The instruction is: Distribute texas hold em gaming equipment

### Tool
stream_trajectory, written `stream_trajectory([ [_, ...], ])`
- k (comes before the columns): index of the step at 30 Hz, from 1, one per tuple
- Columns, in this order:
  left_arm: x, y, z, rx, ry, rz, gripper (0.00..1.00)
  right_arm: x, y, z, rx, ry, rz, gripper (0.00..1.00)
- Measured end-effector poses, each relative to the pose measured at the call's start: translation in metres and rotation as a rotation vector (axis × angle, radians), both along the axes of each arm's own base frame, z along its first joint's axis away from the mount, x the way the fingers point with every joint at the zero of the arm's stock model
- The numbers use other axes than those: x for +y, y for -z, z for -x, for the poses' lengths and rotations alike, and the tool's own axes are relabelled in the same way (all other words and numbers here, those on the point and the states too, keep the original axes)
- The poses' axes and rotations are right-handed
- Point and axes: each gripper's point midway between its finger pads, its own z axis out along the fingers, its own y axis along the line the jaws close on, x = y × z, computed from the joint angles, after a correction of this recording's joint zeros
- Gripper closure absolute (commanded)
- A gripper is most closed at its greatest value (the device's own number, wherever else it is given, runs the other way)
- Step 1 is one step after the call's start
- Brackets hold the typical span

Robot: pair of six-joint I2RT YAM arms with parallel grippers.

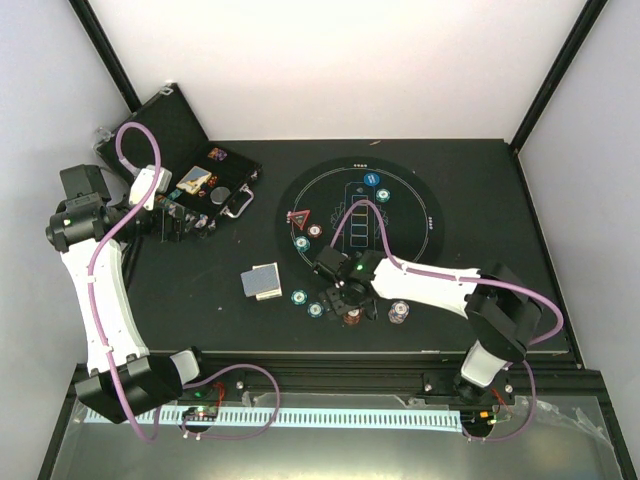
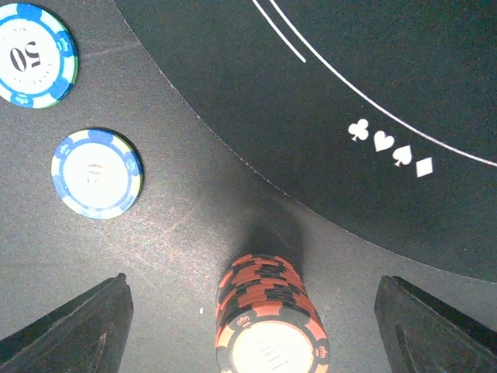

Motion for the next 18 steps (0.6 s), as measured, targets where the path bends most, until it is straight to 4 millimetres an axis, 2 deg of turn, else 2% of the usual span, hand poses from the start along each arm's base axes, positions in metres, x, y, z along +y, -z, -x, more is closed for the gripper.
stream_trajectory([
  [11,0.000,0.000,0.000,0.000,0.000,0.000,0.01,-0.012,0.020,0.011,0.037,0.008,0.019,0.31],
  [18,0.000,0.000,0.000,0.000,0.000,0.000,0.01,-0.010,0.021,0.011,0.035,0.009,0.010,0.42],
])
